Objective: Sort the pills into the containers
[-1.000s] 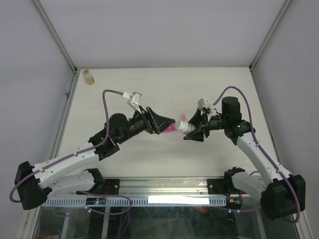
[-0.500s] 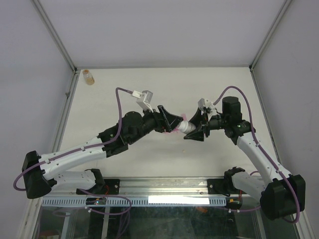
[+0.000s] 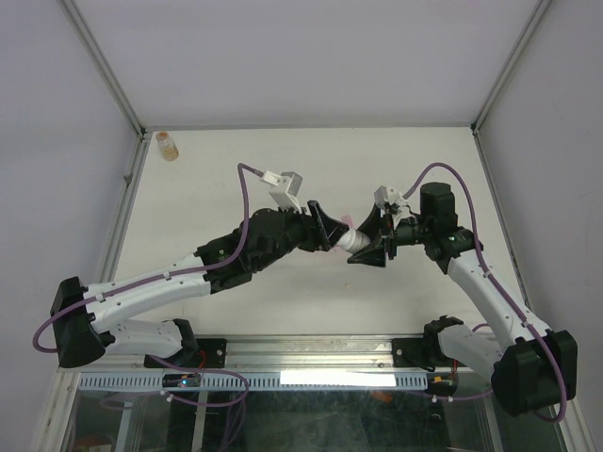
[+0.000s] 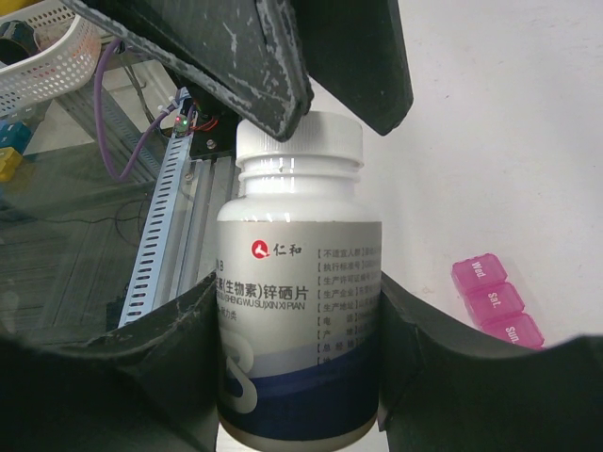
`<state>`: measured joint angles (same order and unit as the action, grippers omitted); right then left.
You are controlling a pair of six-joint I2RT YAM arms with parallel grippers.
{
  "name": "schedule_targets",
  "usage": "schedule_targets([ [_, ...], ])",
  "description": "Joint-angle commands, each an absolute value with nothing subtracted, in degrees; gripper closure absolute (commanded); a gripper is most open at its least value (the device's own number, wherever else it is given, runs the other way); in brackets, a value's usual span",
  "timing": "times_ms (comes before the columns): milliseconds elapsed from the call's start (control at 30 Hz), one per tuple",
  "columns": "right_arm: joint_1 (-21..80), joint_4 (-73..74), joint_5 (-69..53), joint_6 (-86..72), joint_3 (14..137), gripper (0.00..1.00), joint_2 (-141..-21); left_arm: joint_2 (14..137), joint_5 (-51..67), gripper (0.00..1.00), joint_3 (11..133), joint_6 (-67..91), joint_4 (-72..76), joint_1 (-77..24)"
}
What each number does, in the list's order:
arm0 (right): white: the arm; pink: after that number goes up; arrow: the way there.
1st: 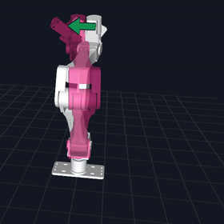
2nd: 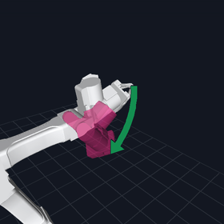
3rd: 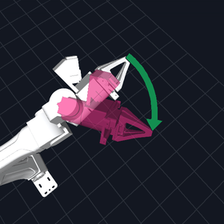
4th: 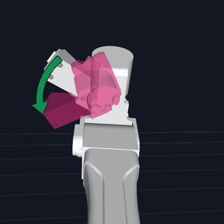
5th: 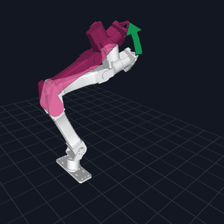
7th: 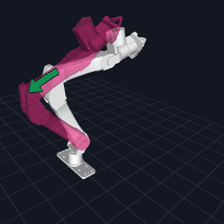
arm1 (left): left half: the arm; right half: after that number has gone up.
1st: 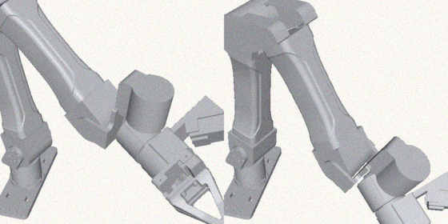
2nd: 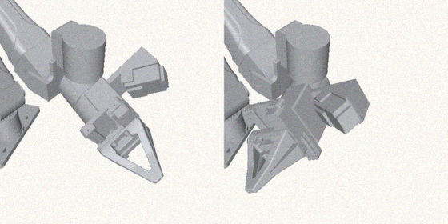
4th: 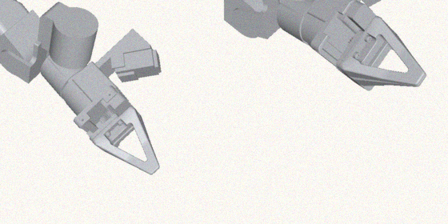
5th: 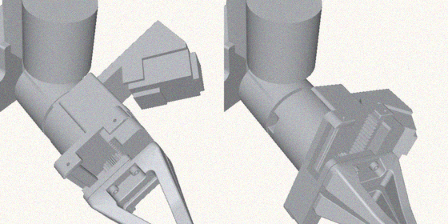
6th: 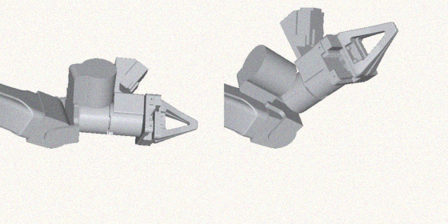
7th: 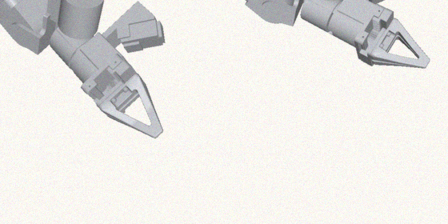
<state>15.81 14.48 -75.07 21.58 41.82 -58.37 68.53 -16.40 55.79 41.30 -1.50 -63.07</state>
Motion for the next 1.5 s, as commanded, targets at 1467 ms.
schedule_targets([
  [1467,15.5,13.6,-76.7,22.2,44.6,1.0,-57.6,67.1,-9.8,0.51,55.2,43.5,-2.1,-63.9],
])
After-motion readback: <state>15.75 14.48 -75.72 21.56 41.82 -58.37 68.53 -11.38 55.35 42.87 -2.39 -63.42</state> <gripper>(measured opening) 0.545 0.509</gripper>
